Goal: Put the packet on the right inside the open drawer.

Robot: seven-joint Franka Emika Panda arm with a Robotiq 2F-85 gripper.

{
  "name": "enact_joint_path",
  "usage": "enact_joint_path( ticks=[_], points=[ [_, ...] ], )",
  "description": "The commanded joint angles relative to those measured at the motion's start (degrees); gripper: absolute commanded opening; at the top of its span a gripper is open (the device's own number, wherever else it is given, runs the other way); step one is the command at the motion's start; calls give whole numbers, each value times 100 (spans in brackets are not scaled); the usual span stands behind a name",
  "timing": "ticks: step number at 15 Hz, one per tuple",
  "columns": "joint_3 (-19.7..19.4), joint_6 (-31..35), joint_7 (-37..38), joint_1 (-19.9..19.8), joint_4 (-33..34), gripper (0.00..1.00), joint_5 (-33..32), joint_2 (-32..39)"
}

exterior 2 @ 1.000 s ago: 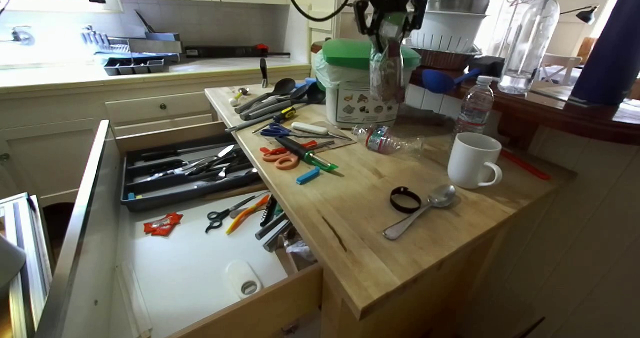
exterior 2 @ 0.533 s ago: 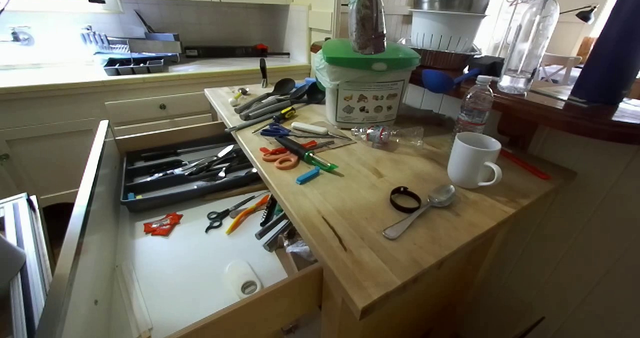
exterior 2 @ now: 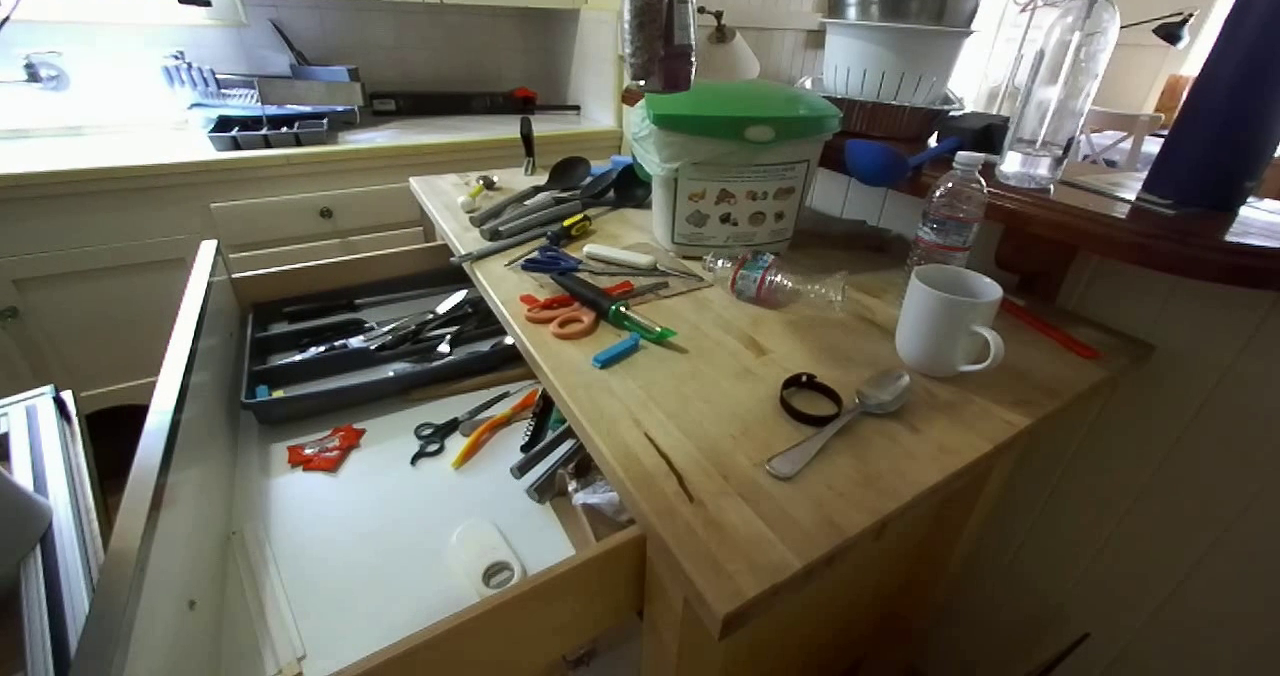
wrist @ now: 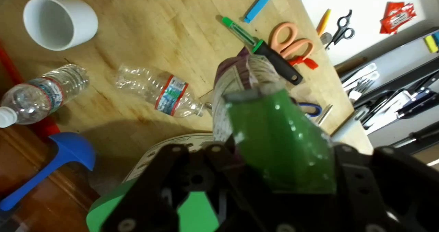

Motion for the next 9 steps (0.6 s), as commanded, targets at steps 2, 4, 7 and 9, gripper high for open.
enact_joint_path(
  ticks=[2,4,7,9],
  points=[
    [2,-602,-852,-14,-1730,12,-199,-1190],
    [-15,-956,-1204,-27,-2367,12,-386,-1528],
    [-214,-1105,-1449,182,-3346,12,-697,-2059],
    [-247,-983,-1356,298,-4034,12,-795,-2434]
  ],
)
